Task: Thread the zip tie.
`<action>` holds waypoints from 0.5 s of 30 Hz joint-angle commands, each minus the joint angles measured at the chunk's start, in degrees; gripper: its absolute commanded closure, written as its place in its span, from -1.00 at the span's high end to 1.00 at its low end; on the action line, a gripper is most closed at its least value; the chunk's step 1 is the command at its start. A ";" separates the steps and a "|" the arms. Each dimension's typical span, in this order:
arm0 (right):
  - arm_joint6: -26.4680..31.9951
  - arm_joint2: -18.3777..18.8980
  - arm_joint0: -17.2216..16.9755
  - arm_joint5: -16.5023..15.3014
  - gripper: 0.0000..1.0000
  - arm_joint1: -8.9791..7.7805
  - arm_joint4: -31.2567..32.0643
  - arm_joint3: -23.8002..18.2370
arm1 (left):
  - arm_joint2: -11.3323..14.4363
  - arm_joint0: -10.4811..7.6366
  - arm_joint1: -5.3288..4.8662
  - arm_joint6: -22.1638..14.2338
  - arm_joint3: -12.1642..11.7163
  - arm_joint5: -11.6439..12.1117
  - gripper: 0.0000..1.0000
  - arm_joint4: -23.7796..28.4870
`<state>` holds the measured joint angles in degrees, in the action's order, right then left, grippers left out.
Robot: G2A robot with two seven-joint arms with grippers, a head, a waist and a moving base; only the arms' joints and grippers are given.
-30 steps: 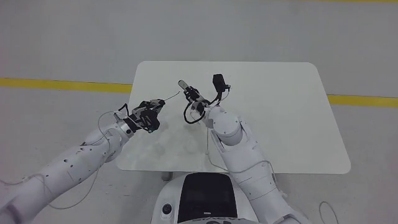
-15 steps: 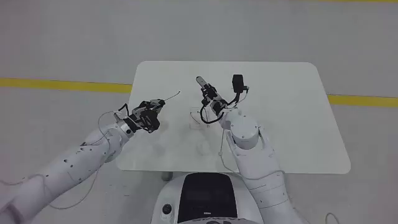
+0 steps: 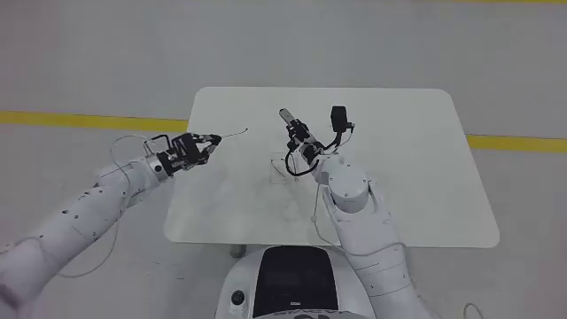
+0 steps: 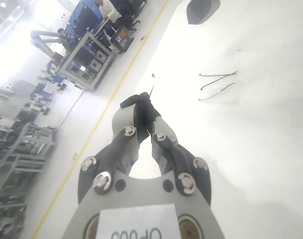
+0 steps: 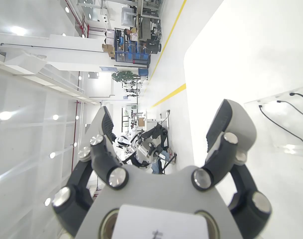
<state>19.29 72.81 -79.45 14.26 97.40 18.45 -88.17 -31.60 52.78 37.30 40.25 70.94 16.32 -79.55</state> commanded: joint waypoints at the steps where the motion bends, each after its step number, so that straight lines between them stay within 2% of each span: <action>1: 0.00 0.00 0.00 0.00 1.00 0.00 0.00 0.00 | 0.03 -0.20 -0.02 2.77 -1.38 3.16 -1.00 0.71; 6: 0.00 0.00 0.00 0.00 1.00 0.00 0.00 0.00 | 4.52 -1.95 -0.10 7.69 -3.05 3.16 -1.00 1.99; 9: 0.00 0.00 0.00 0.00 1.00 0.00 0.00 0.00 | 8.43 -4.05 -0.20 10.07 -4.34 3.16 -1.00 4.67; 15: 0.00 0.00 0.00 0.00 1.00 0.00 0.00 0.00 | 15.43 -8.88 0.00 11.54 -6.01 3.16 -1.00 10.65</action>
<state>19.29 72.81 -79.45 14.26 97.40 18.45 -88.17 -17.18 44.67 37.26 51.44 65.16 19.48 -69.52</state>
